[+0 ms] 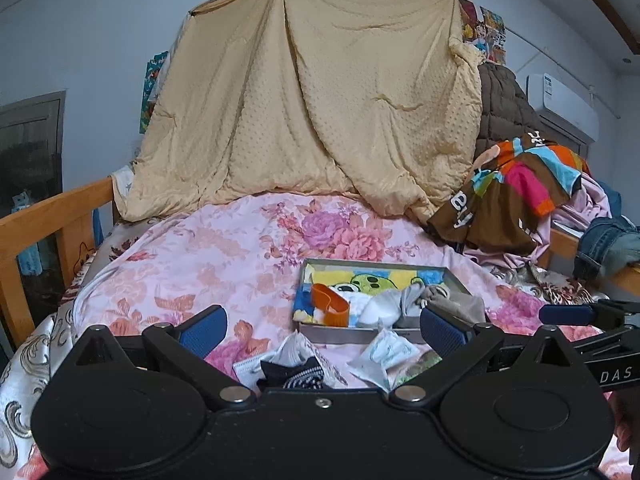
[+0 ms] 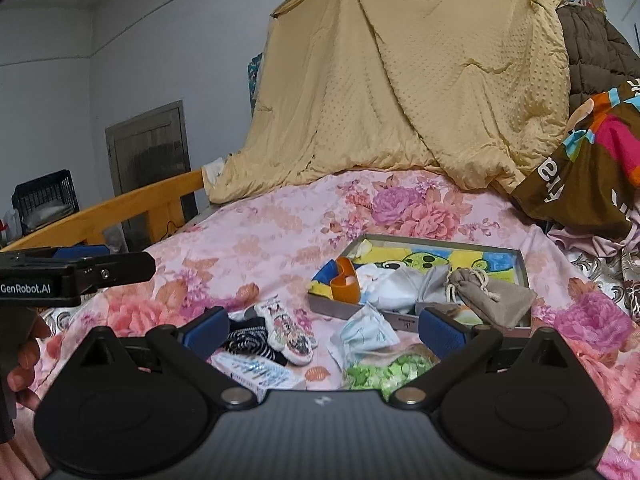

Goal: Organize soft objects
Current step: 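Move both grippers over the black striped cloth and white box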

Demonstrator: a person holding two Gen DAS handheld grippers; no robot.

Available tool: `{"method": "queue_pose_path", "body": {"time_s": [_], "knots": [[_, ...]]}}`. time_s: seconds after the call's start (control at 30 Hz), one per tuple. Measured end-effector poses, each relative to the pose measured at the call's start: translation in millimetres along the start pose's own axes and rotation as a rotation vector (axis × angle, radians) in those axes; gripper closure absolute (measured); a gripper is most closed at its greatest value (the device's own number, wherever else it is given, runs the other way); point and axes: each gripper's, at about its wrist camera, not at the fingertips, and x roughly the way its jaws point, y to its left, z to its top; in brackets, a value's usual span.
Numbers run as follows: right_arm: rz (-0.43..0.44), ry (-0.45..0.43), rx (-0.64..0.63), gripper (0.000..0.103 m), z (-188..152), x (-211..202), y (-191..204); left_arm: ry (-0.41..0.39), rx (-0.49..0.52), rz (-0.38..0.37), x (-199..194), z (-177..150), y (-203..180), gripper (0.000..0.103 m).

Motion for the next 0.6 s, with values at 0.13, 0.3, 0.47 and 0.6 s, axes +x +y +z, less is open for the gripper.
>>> {"method": "queue_pose_path", "body": {"time_s": [0.13, 0.3, 0.47, 0.6], "knots": [[-0.015, 0.015, -0.018, 0.000, -5.9, -6.4, 5.0, 0.021, -0.010, 0.003, -5.2, -8.6, 3.0, 0.001], [-0.042, 0.059, -0.065, 0.000, -15.4, -7.1, 13.0, 0.065, 0.065, 0.065, -6.4, -20.1, 1.5, 0.001], [-0.052, 0.083, -0.128, 0.000, -22.3, -7.2, 22.7, 0.085, 0.115, 0.059, -5.6, -29.7, -1.1, 0.001], [-0.058, 0.107, -0.166, 0.000, -28.8, -5.3, 27.1, 0.115, 0.124, 0.041, -2.3, -32.1, -1.9, 0.001]]}}
